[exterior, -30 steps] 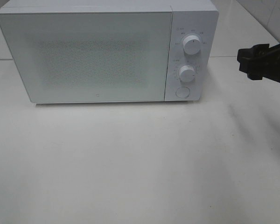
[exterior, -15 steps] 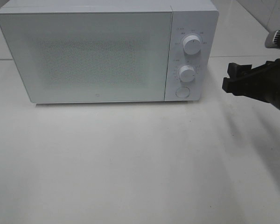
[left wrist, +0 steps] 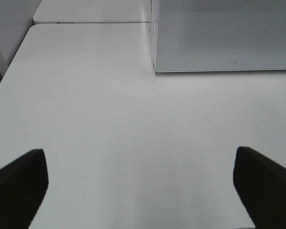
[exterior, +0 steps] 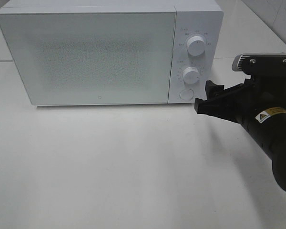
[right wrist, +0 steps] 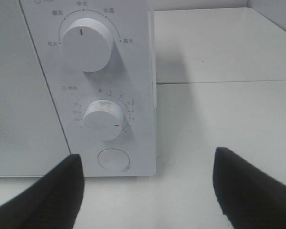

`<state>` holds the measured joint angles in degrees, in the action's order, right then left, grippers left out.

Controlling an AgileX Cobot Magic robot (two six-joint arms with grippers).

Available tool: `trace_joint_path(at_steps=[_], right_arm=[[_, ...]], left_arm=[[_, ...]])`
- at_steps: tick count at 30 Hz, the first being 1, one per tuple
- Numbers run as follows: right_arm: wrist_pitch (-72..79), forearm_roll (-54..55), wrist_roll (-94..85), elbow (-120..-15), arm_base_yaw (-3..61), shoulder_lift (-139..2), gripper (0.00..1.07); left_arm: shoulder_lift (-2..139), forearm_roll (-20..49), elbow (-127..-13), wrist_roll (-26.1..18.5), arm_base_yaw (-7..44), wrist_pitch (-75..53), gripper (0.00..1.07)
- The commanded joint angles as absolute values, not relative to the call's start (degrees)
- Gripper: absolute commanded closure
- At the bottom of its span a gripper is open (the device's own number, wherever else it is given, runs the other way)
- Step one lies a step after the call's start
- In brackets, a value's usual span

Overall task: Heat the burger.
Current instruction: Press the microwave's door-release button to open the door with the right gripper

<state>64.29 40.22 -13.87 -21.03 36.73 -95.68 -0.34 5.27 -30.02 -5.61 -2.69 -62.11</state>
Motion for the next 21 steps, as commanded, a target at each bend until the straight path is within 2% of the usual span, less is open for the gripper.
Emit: trace_joint_path(at_steps=[1,5,15,21], right_arm=[[65.15,42.74,-15.36,-21.37,39.02,-95.51,0.32],[64.92,44.81,-16.1,-22.4,41.94,-95.51,0.32],[64.57,45.55,-14.09,-22.57,42.8,-96.89,0.33],[64.57,46.81,0.86,-22.57,42.8,-96.89,0.44]], left_arm=[[-0.52,5.33,-29.91,-5.33,-2.86,-61.48,0.09],[-0.52,5.33,-29.91,-5.33,-2.86,-61.48,0.09],[-0.52,5.33,-29.91,-5.33,-2.86,-61.48,0.09],[-0.52,5.33,-29.91,-5.33,-2.86,-61.48,0.09]])
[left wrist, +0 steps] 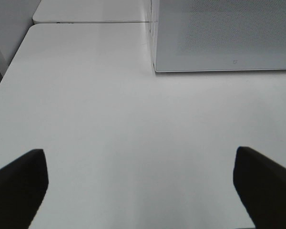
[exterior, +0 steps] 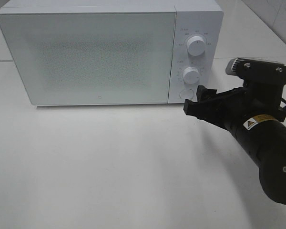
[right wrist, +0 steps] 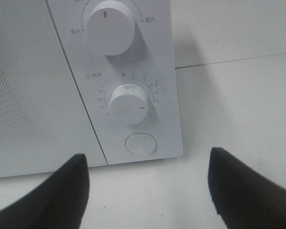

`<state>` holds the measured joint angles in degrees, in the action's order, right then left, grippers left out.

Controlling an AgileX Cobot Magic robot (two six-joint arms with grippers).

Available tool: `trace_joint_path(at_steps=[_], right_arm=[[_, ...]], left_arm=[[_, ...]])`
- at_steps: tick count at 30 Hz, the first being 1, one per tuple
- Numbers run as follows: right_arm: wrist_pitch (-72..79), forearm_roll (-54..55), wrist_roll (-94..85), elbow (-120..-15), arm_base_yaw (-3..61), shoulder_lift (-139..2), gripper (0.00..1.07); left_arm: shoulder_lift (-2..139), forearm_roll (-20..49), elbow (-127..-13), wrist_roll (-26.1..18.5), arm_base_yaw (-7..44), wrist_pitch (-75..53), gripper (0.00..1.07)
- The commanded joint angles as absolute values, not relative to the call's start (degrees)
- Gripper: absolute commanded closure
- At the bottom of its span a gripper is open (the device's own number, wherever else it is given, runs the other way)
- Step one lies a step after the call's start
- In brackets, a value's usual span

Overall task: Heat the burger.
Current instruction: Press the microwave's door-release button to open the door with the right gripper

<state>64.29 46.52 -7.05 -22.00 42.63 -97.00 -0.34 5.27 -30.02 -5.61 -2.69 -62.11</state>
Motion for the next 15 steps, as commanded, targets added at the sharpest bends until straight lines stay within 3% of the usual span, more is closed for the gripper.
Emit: trace_joint_path(at_steps=[1,3,9,15], right_arm=[[63.88,46.81,7.62,-22.57,42.8,-96.89,0.49],[63.2,46.81,11.52,-22.57,42.8,-96.89,0.52],[58.79,46.58,36.15,-22.57,42.8,-96.89,0.78],[55.92,45.78,55.52,-22.57,42.8,-96.89,0.96]], left_arm=[[-0.52,5.33,-29.91,-5.33,-2.86,-61.48,0.09],[-0.52,5.33,-29.91,-5.33,-2.86,-61.48,0.09],[-0.52,5.33,-29.91,-5.33,-2.86,-61.48,0.09],[-0.52,5.33,-29.91,-5.33,-2.86,-61.48,0.09]])
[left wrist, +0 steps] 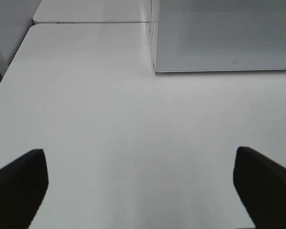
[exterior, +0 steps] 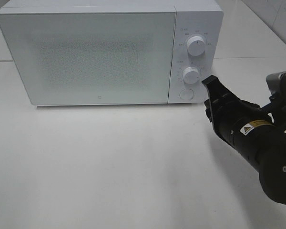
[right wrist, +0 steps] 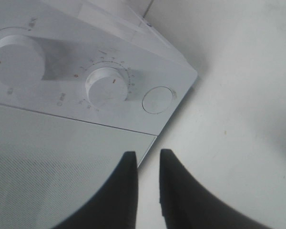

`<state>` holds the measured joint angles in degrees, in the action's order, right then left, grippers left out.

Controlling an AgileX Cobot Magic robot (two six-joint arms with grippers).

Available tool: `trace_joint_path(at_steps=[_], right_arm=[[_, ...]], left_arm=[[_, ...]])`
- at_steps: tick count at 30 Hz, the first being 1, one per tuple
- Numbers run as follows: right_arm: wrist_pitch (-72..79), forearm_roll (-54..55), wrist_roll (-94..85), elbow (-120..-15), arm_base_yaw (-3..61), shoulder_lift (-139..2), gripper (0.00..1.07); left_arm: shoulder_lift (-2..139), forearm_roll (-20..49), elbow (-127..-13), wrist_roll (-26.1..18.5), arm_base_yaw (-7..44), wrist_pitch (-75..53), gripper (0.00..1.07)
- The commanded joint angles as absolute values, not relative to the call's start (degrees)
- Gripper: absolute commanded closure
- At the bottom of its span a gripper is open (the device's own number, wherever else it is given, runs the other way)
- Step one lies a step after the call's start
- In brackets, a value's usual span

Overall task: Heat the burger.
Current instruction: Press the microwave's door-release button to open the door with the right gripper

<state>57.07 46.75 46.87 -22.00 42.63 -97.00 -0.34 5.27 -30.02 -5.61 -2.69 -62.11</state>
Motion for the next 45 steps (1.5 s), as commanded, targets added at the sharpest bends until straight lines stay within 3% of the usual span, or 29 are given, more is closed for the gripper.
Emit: trace_joint_path(at_steps=[1,5,25,45], right_arm=[[55.86,45.21,58.44,-22.57,42.8,-96.89,0.99],[56.15,42.97,64.29,-22.57,42.8,-96.89,1.07],[55.58,46.58,68.24,-32.03,42.57,-107.83,1.07],[50.76,42.97,68.12,-42.8,33.29,-115.97,1.07]], left_arm=[[-0.52,5.33,-29.91,-5.33,-2.86,-61.48,0.09],[-0.52,5.33,-29.91,-5.33,-2.86,-61.48,0.09],[-0.52,5.33,-29.91,-5.33,-2.86,-61.48,0.09],[-0.52,5.33,-29.91,-5.33,-2.86,-61.48,0.09]])
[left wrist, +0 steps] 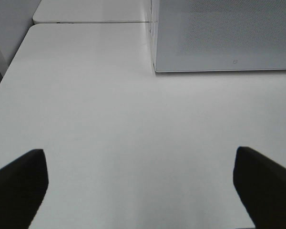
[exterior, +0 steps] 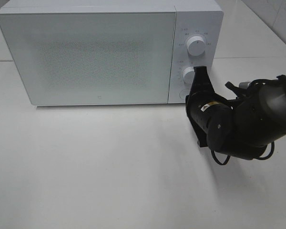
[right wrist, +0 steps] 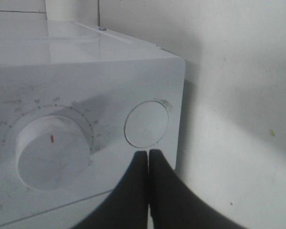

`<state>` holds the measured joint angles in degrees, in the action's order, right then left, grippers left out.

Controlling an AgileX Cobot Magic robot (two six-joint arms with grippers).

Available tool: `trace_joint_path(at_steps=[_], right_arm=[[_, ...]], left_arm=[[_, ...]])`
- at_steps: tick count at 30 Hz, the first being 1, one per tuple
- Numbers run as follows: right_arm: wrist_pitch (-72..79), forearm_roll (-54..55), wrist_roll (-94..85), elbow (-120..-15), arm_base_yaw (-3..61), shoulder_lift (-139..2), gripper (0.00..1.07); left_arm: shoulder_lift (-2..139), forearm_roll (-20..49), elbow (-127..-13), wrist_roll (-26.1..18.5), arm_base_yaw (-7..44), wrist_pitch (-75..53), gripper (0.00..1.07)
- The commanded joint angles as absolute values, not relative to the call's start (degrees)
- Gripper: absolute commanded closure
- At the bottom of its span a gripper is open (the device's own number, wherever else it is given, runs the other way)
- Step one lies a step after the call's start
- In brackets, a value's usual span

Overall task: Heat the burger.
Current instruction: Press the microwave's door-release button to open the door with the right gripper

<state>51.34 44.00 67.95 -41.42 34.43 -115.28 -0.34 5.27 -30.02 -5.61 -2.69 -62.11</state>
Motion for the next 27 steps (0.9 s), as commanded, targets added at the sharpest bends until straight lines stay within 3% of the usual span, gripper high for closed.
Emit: trace_joint_path(at_steps=[1,27], right_arm=[[50.42,42.86,68.01,-43.32,33.0,-116.31,1.07],[48.41,41.83,68.53,-51.11,30.19,-122.84,1.07]], left_arm=[[-0.52,5.33,-29.91,-5.33,-2.86,-61.48,0.09],[-0.52,5.27,-29.91,-5.33,-2.86,-61.48,0.09]])
